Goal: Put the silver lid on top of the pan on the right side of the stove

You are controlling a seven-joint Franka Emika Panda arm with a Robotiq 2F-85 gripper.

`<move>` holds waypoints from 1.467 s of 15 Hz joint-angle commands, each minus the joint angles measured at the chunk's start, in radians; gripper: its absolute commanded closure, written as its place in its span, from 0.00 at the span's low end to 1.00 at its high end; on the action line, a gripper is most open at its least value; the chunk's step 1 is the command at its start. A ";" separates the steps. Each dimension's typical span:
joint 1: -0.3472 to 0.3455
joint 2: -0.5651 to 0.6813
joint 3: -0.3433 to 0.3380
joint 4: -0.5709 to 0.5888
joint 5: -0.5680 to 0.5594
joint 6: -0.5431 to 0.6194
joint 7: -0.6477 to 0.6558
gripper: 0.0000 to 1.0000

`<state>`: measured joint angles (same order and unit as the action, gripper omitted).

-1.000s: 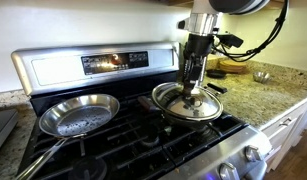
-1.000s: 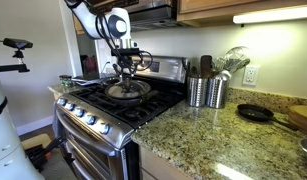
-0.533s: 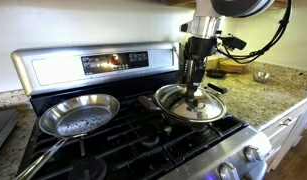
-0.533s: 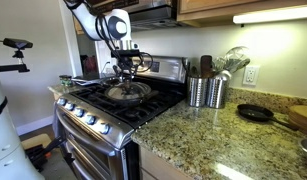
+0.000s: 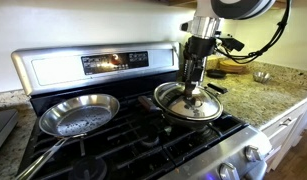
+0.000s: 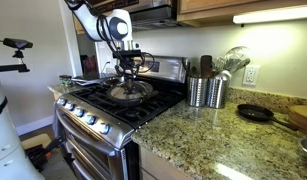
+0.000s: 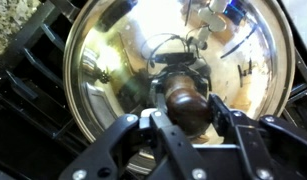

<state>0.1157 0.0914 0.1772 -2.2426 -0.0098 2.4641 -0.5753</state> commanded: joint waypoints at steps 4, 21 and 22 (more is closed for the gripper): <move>0.003 -0.014 0.003 -0.020 0.004 0.010 -0.009 0.80; 0.002 -0.084 0.008 -0.023 0.064 -0.065 -0.056 0.00; 0.002 -0.090 0.005 -0.024 0.070 -0.076 -0.062 0.00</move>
<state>0.1172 0.0563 0.1914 -2.2460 0.0296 2.4344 -0.6059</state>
